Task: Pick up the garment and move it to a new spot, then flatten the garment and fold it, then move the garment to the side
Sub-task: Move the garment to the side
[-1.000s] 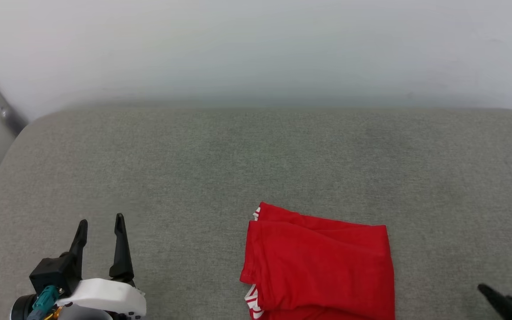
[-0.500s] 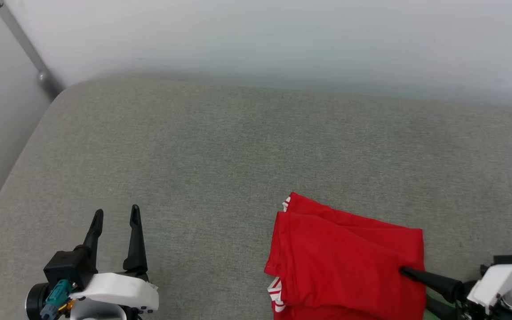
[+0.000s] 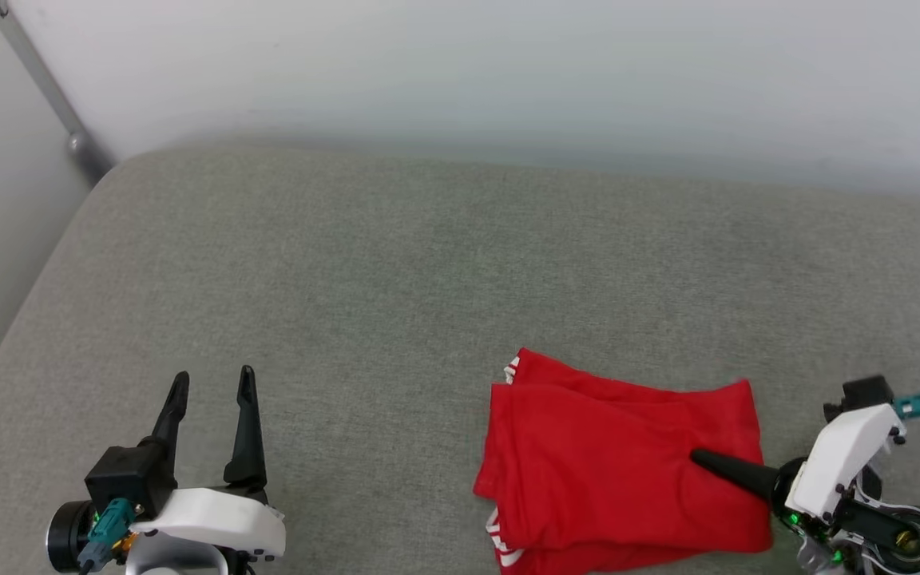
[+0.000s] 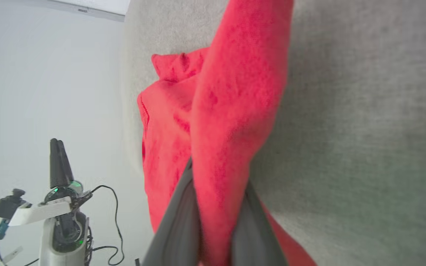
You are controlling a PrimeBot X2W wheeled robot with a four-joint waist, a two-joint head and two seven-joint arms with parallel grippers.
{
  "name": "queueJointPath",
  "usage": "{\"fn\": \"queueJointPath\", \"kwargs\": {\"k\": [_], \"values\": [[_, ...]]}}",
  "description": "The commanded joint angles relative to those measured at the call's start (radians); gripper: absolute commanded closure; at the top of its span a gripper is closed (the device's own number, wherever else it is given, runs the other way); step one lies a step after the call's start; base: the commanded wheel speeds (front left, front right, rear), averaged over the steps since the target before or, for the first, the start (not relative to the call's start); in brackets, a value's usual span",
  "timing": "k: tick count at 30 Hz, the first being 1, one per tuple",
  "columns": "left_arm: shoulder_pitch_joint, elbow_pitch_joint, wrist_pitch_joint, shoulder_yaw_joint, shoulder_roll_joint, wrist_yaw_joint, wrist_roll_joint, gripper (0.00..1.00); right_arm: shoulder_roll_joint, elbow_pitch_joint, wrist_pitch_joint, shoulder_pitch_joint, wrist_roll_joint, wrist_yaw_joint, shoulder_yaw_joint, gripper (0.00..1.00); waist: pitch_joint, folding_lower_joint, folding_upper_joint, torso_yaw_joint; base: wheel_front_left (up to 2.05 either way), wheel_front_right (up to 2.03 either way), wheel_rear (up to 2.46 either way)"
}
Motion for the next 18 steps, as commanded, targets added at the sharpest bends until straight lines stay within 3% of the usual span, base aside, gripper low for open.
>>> {"fn": "queueJointPath", "kwargs": {"k": [1, 9, 13, 18], "values": [[-0.005, 0.002, -0.002, 0.001, 0.006, -0.008, 0.008, 0.0, -0.038, -0.066, -0.018, 0.024, -0.047, 0.0, 0.049, 1.0, -0.014, -0.0001, -0.0001, -0.021, 0.0, 0.0, 0.0], [-0.022, -0.009, -0.002, -0.019, 0.014, -0.021, 0.04, 0.0, -0.199, -0.237, -0.061, 0.023, -0.312, 0.0, 0.2, 1.0, -0.018, -0.0001, -0.0001, -0.141, 0.0, 0.0, 0.0], [-0.032, -0.036, -0.002, -0.006, 0.025, -0.019, 0.046, 0.0, -0.227, -0.252, -0.031, -0.041, -0.426, 0.0, 0.25, 1.0, 0.024, -0.0001, -0.0001, -0.264, 0.0, 0.0, 0.0], [-0.093, -0.1, 0.018, 0.001, 0.055, -0.024, 0.058, 0.0, -0.271, -0.242, -0.036, -0.167, -0.521, 0.0, 0.277, 1.0, 0.157, -0.0001, -0.0001, -0.415, 0.0, 0.0, 0.0]]}}
